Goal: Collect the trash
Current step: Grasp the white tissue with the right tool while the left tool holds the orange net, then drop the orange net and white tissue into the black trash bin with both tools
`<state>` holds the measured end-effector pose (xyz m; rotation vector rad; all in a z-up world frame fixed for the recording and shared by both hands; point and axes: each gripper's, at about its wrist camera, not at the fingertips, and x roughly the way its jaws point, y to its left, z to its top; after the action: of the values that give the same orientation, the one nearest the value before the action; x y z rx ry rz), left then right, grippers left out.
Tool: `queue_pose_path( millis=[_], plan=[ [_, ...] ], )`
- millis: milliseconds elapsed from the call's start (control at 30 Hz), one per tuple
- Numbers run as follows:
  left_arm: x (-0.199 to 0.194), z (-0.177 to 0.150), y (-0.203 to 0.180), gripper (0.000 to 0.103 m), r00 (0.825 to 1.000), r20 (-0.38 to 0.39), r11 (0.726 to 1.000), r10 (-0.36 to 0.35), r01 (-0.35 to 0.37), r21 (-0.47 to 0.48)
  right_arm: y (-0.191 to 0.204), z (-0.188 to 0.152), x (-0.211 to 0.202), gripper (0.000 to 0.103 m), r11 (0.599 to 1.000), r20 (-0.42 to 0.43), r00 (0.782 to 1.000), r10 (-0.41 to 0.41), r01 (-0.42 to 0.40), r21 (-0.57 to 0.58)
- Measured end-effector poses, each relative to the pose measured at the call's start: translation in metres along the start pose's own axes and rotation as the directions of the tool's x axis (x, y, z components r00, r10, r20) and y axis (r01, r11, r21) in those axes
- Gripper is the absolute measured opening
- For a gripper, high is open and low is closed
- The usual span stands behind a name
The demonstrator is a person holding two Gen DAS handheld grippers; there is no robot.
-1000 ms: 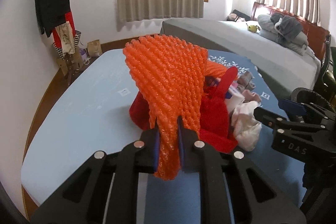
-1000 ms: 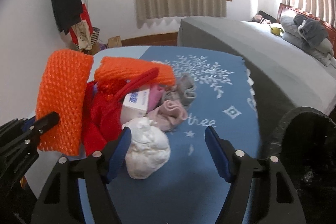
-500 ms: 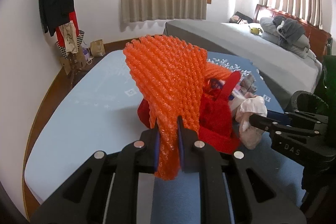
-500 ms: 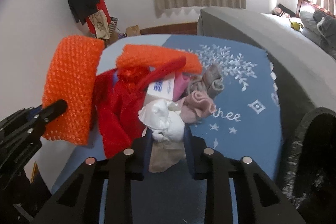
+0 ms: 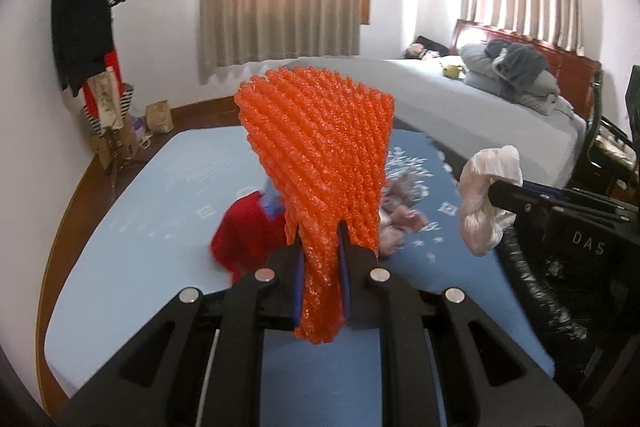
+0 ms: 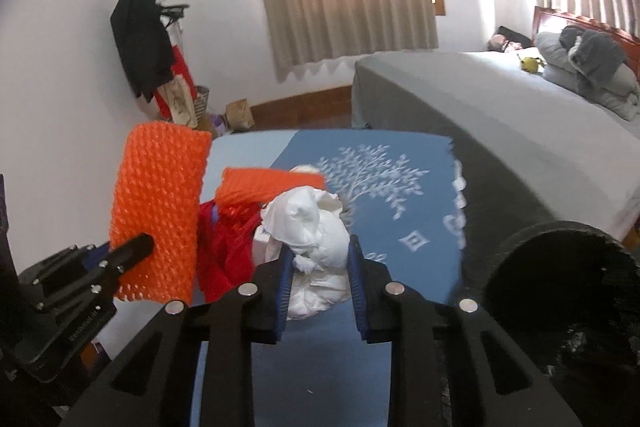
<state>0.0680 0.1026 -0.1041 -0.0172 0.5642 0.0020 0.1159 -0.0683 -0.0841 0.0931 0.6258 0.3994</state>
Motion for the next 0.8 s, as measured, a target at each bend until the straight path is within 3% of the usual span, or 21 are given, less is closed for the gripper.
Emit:
queue_pose_path(
  millis=[233,500,800],
  plan=[
    [0.0,0.009,-0.045,0.013,0.995,0.017,0.994,-0.097,0.096,0.046,-0.032,0.004,-0.037,0.026,0.997,0.05,0.996,-0.069,0.067,0.041],
    [0.005,0.011,-0.098,0.013,0.976,0.005,0.971,-0.216,0.214,0.104,-0.077,-0.003,-0.07,0.026,0.979,0.066,0.981,-0.181,0.173,0.107],
    [0.019,0.005,-0.16,0.013,0.935,-0.048,0.919,-0.352,0.355,0.171,-0.132,-0.031,-0.09,0.026,0.927,0.009,0.944,-0.329,0.321,0.192]
  ],
)
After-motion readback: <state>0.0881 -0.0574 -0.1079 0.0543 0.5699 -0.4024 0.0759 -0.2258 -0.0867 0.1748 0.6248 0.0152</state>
